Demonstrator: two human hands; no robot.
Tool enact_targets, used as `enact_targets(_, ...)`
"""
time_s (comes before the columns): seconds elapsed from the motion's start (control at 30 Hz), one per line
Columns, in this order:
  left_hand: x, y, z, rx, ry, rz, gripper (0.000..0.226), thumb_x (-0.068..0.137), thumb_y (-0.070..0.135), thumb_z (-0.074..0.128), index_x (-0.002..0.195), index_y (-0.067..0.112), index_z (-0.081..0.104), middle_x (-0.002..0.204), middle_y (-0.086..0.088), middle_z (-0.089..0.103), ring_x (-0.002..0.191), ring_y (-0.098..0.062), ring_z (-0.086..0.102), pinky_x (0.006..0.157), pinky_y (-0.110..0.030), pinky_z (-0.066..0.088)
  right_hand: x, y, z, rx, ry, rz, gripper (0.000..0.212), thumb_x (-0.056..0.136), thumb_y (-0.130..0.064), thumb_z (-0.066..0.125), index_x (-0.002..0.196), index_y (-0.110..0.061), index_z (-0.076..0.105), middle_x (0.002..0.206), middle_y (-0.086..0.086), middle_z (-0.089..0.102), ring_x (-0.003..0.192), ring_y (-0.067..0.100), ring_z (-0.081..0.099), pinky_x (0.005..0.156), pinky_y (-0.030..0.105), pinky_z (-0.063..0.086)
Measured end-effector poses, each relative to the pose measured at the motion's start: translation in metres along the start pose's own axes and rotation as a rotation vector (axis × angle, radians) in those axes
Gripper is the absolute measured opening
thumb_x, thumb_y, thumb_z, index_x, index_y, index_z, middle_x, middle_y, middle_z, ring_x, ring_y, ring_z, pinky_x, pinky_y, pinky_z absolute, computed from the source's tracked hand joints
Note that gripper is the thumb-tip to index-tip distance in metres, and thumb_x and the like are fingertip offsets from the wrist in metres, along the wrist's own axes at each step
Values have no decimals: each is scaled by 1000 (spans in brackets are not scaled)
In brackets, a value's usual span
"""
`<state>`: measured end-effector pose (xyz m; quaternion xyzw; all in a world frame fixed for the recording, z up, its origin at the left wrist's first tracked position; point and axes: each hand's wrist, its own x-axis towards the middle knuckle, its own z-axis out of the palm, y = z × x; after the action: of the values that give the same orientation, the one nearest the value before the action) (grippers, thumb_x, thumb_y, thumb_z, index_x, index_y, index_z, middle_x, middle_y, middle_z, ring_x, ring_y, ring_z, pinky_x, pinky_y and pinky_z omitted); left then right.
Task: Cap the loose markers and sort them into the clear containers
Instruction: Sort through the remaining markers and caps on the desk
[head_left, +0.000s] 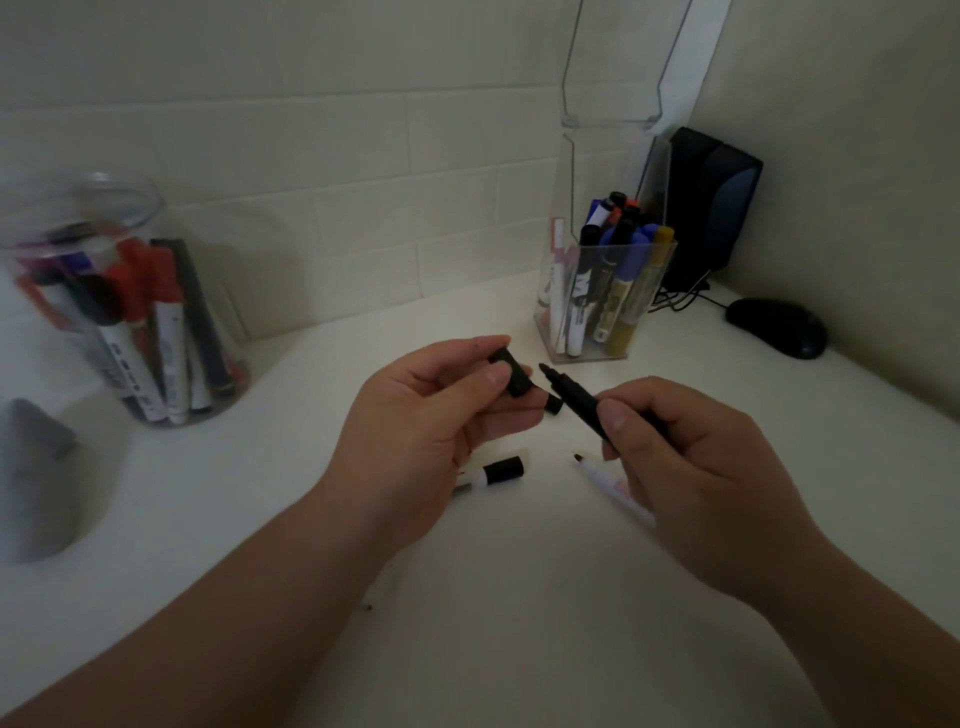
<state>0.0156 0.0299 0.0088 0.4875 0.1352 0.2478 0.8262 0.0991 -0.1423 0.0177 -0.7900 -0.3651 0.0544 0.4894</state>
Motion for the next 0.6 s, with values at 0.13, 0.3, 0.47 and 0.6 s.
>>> enact_targets(0.13, 0, 0, -6, 418, -20, 190, 31, 80, 3, 75, 106, 22, 75, 88, 1, 75, 87, -24, 73, 87, -34, 59, 1, 1, -4, -96, 79, -98, 20, 94, -22, 58, 79, -33, 63, 72, -19, 61, 65, -2, 55, 59, 6, 38)
enact_targets(0.3, -1, 3, -6, 552, -108, 285, 27, 76, 1, 80, 96, 19, 75, 83, 6, 74, 78, -7, 68, 76, -17, 52, 2, 6, -9, -147, 105, -172, 13, 92, -28, 56, 85, -29, 68, 79, -14, 61, 70, 2, 56, 61, 4, 37)
enact_targets(0.47, 1, 4, -13, 694, -197, 369, 19, 81, 5, 80, 96, 17, 76, 89, -1, 70, 83, -19, 65, 78, -24, 51, 1, 7, -12, -206, 51, -207, 15, 90, -32, 57, 90, -29, 72, 82, -14, 62, 75, 6, 57, 63, 6, 38)
enact_targets(0.6, 0, 9, -14, 779, -256, 270, 11, 85, 24, 73, 95, 23, 75, 83, -4, 66, 76, -18, 61, 72, -21, 47, 3, 9, -19, -208, -43, -212, 15, 94, -37, 60, 94, -32, 74, 80, -14, 63, 78, 11, 59, 64, 9, 40)
